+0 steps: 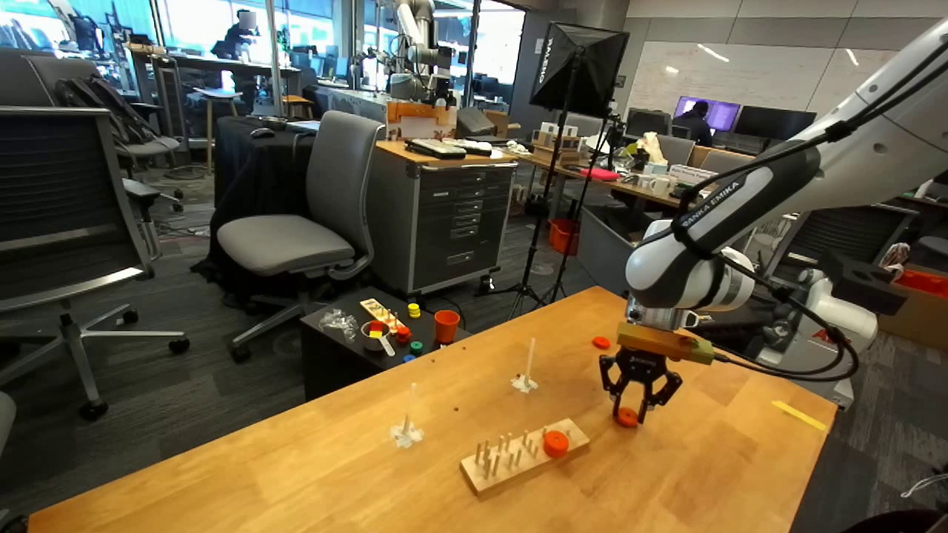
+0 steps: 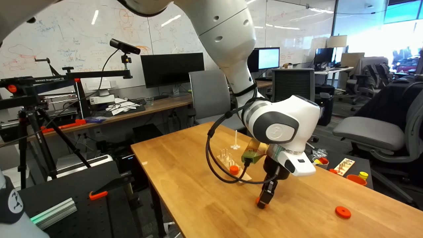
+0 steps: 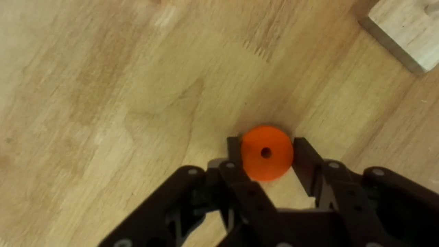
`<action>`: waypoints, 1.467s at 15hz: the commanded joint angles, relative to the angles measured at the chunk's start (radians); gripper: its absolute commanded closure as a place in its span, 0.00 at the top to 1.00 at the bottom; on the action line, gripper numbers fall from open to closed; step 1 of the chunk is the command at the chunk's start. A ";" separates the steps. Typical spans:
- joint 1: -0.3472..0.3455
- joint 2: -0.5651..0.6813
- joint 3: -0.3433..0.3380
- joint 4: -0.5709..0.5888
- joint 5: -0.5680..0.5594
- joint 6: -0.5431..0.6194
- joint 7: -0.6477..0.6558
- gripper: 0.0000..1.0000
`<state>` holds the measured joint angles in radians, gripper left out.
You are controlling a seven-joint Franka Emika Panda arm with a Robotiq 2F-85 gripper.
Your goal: Attach the orange discs to the rods on the wooden rack
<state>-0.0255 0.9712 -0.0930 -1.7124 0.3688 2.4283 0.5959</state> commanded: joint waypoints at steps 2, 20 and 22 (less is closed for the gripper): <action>0.017 -0.059 0.022 -0.028 0.002 0.025 -0.016 0.17; 0.152 -0.043 0.036 0.027 -0.044 0.018 0.008 0.17; 0.159 -0.038 0.036 0.037 -0.051 0.015 0.008 0.17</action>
<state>0.1270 0.9264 -0.0621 -1.6996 0.3424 2.4442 0.5934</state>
